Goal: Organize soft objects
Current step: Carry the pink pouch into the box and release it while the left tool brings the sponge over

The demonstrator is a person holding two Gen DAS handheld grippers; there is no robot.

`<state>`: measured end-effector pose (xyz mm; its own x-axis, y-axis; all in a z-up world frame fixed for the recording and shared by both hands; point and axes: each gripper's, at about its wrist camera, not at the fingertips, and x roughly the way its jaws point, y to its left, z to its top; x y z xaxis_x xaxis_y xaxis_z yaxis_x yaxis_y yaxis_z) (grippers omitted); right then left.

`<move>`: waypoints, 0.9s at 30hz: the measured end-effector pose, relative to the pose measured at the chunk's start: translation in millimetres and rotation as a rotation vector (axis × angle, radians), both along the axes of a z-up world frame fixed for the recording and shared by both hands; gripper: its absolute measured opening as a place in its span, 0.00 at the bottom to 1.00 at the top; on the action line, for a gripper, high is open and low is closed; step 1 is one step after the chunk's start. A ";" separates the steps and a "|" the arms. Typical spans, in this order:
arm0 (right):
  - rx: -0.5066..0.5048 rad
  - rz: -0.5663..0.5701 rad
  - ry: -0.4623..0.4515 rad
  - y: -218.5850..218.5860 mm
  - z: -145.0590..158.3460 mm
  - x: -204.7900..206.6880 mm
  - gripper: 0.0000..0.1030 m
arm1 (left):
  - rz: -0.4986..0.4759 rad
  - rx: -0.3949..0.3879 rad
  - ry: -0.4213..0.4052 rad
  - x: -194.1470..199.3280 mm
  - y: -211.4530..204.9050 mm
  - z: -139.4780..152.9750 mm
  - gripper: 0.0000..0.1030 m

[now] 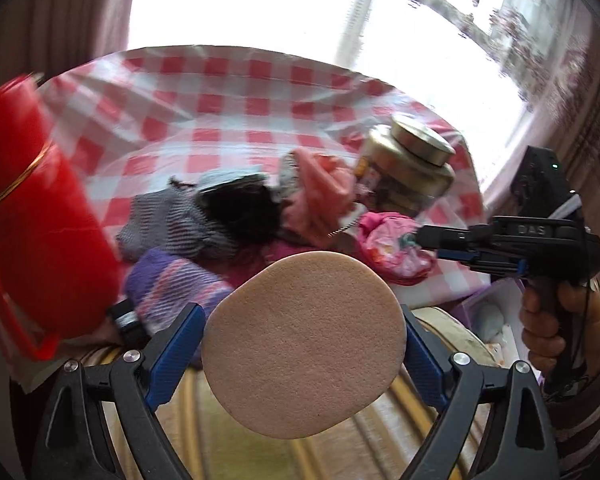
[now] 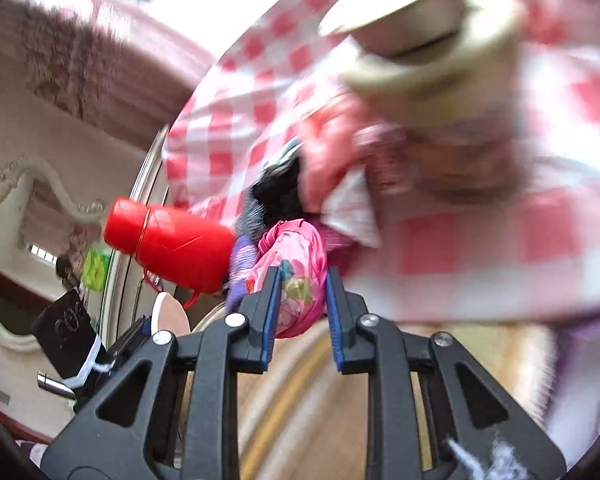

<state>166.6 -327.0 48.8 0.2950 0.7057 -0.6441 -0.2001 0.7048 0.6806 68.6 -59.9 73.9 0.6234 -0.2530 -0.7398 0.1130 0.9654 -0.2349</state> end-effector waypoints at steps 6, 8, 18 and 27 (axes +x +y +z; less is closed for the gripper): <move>-0.099 -0.257 -0.020 -122.9 4.2 -51.1 0.25 | -0.175 0.014 -0.011 19.3 -74.4 4.3 0.91; -0.124 -0.341 0.003 -164.8 -2.5 -67.6 0.25 | -0.230 0.000 -0.005 24.7 -99.8 4.9 0.91; -0.159 -0.487 0.199 -259.2 -89.3 -89.6 0.25 | -0.439 0.017 0.015 32.9 -208.5 3.5 0.91; -0.268 -0.417 0.253 -260.6 -140.3 -42.0 0.26 | -0.484 0.058 0.068 32.8 -241.3 -12.0 0.91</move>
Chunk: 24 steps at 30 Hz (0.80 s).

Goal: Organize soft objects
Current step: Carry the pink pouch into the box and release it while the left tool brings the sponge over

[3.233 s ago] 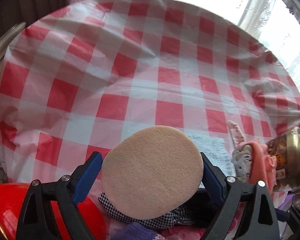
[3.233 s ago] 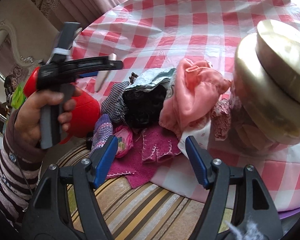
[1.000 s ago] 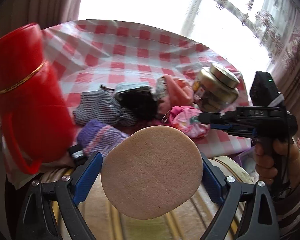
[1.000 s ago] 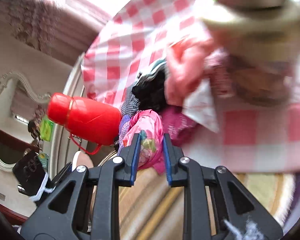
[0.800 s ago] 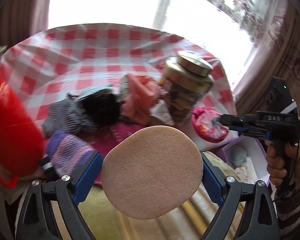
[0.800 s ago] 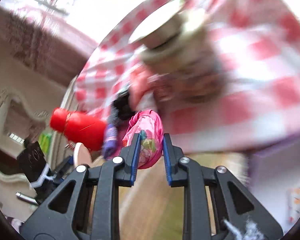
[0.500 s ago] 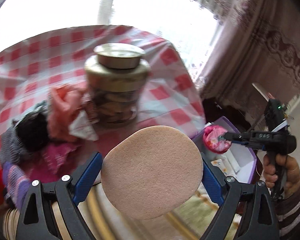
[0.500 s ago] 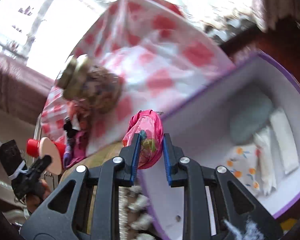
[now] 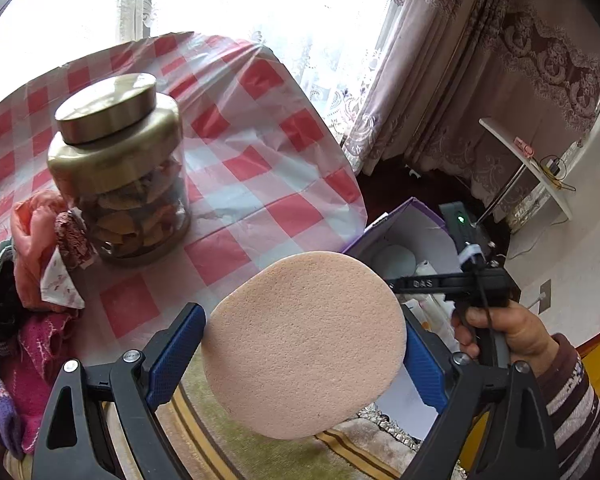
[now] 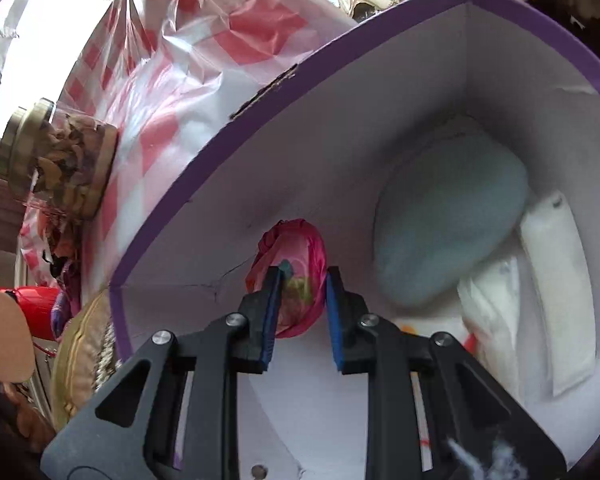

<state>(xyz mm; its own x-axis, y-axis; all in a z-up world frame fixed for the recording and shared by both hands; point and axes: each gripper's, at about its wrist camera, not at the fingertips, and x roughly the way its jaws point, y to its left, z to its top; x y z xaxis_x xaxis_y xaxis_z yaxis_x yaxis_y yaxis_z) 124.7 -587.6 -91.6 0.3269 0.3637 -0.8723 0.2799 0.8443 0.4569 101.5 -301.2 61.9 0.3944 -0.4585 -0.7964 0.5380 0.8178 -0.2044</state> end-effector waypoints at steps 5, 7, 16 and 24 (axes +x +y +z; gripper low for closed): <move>-0.055 -0.010 0.084 -9.8 -20.3 11.0 0.43 | -0.045 0.024 0.025 1.9 -22.6 -12.6 0.91; -0.056 0.004 0.056 -11.4 -13.5 8.4 0.58 | -0.064 0.035 0.038 2.7 -30.8 -17.6 0.91; -0.051 -0.078 -0.082 -53.8 56.0 -37.7 0.73 | -0.175 0.072 0.095 7.4 -81.4 -37.2 0.91; -0.168 -0.136 -0.112 -77.6 93.7 -85.3 0.76 | -0.244 0.105 0.144 15.7 -130.7 -55.8 0.91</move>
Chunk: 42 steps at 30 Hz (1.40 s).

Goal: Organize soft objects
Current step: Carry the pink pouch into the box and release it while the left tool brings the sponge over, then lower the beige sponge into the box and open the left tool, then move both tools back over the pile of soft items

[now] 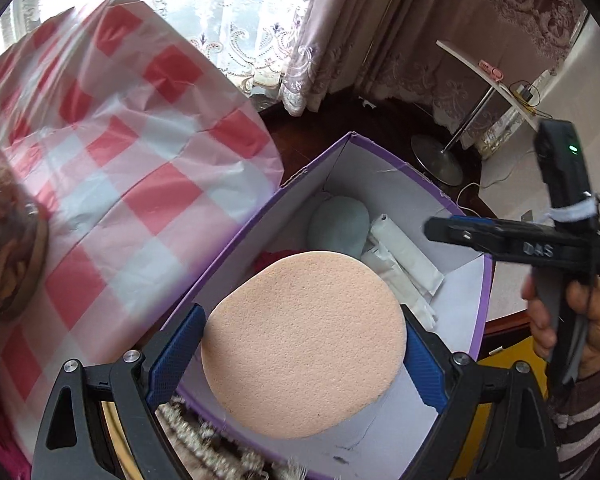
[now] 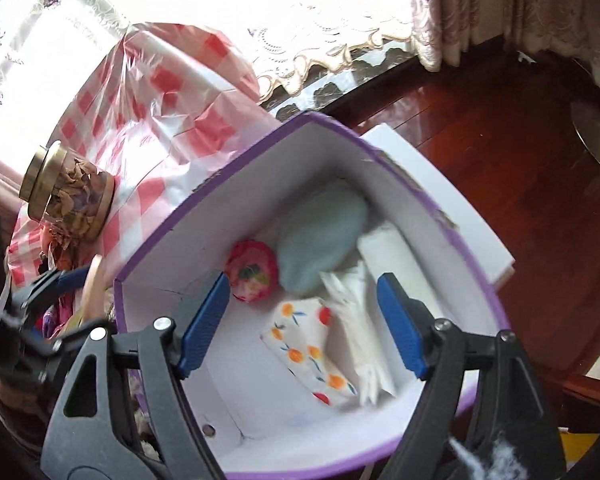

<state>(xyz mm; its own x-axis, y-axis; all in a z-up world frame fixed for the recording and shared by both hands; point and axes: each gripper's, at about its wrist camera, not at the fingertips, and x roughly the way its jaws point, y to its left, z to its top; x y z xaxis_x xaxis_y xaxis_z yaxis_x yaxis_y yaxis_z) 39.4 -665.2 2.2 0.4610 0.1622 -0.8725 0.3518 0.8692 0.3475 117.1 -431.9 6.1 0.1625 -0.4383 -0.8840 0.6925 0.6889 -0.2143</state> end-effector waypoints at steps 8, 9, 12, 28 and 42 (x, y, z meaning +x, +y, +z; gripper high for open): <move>0.000 -0.018 -0.002 -4.0 -4.0 -7.9 0.77 | -0.007 -0.011 -0.015 13.5 -37.9 -0.2 0.91; 0.001 -0.014 -0.005 -4.8 -4.2 -9.0 0.77 | -0.011 -0.020 -0.021 14.8 -42.5 1.9 0.91; 0.005 -0.005 -0.005 -3.3 -4.3 -7.4 0.77 | -0.027 -0.060 -0.041 21.1 -58.0 6.7 0.92; -0.022 0.073 -0.027 32.3 15.3 -0.4 0.77 | 0.097 -0.214 -0.006 41.6 7.2 33.0 0.93; -0.037 0.232 -0.006 104.8 17.7 24.0 0.77 | 0.289 -0.271 -0.172 -8.5 178.3 62.3 0.92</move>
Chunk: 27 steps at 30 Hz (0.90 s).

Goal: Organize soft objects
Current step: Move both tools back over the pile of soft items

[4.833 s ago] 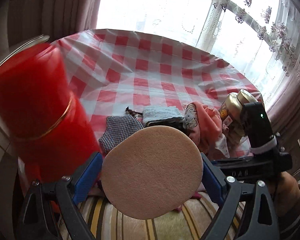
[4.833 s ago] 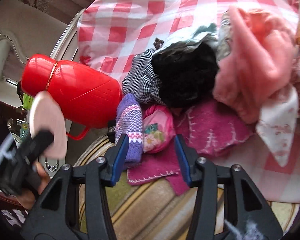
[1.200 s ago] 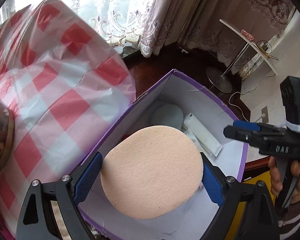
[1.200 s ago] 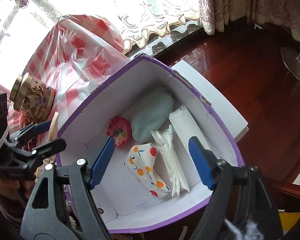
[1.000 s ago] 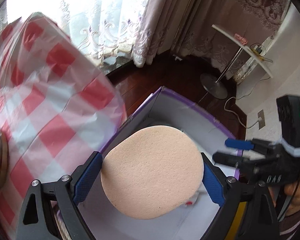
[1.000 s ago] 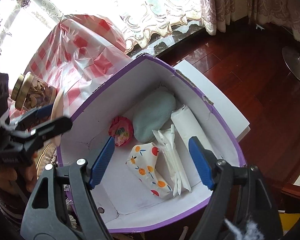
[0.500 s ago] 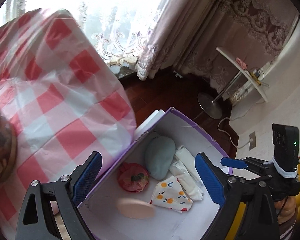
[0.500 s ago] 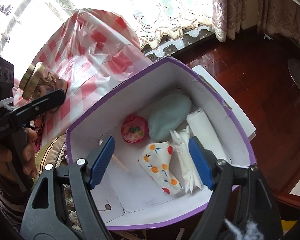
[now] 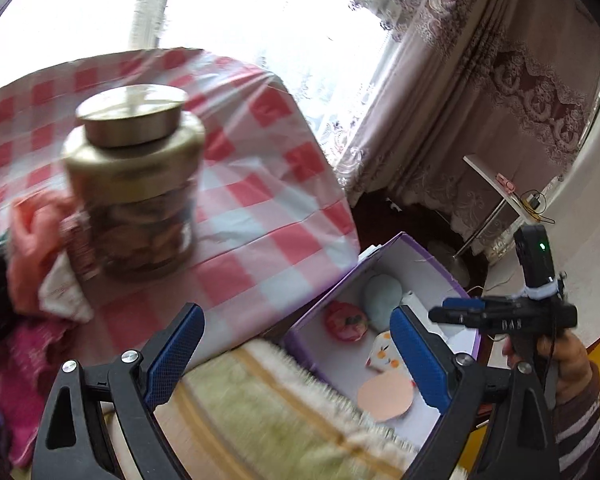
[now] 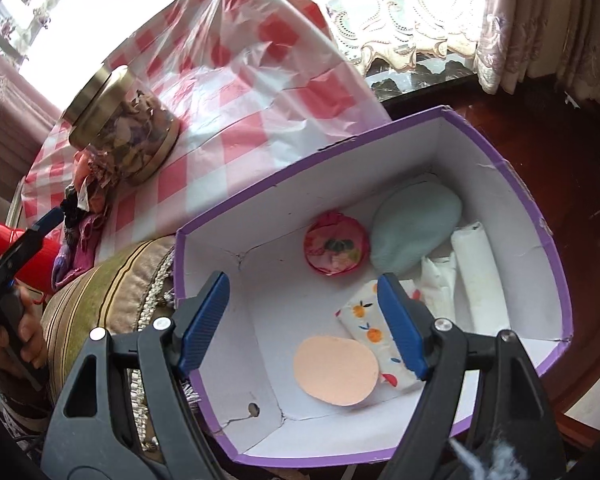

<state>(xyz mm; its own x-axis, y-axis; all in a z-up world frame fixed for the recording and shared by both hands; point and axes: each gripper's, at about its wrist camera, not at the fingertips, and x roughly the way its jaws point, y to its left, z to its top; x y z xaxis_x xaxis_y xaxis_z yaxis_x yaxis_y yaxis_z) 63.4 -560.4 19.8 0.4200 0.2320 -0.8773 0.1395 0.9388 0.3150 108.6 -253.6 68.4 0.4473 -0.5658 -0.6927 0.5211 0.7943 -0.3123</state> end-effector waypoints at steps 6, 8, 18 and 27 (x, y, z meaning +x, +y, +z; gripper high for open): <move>0.024 0.067 -0.010 33.0 8.6 8.2 0.77 | 0.096 0.039 -0.027 -32.7 61.6 -0.8 0.92; 0.041 0.100 -0.015 47.5 14.0 13.3 0.77 | 0.139 0.047 -0.022 -42.7 81.5 -2.9 0.92; 0.032 0.343 -0.074 153.1 51.6 32.6 0.77 | 0.384 0.025 0.011 -70.1 192.4 -9.6 0.84; 0.008 0.512 -0.078 234.7 58.2 49.6 0.77 | 0.537 0.040 0.064 -62.8 255.7 -26.9 0.65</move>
